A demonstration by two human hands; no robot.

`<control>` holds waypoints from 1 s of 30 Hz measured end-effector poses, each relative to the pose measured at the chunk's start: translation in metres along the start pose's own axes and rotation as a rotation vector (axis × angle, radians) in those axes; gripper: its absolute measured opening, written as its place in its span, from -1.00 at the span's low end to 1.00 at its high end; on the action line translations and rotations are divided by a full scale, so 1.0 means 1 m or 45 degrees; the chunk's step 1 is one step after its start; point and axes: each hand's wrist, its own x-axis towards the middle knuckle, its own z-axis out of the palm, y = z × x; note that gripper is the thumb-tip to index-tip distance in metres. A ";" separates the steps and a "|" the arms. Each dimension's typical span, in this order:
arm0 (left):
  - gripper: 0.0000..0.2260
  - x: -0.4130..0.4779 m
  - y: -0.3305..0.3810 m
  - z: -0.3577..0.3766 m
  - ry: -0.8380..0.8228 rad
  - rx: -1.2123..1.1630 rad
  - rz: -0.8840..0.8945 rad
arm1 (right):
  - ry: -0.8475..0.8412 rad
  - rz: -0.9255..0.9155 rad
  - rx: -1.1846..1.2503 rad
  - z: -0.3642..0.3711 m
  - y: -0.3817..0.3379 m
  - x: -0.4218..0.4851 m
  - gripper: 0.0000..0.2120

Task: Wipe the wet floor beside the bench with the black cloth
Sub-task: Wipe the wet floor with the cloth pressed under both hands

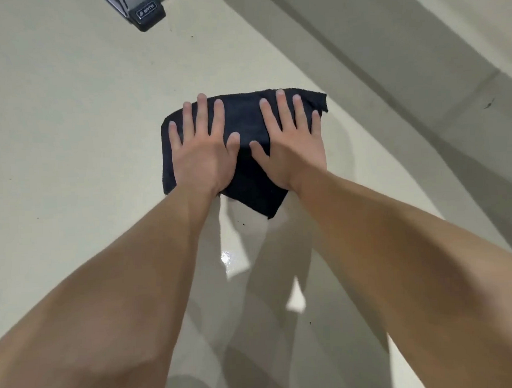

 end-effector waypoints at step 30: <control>-0.38 -0.322 -0.109 0.021 -0.321 0.127 0.510 | -0.231 0.026 0.057 0.069 -0.125 -0.351 -0.27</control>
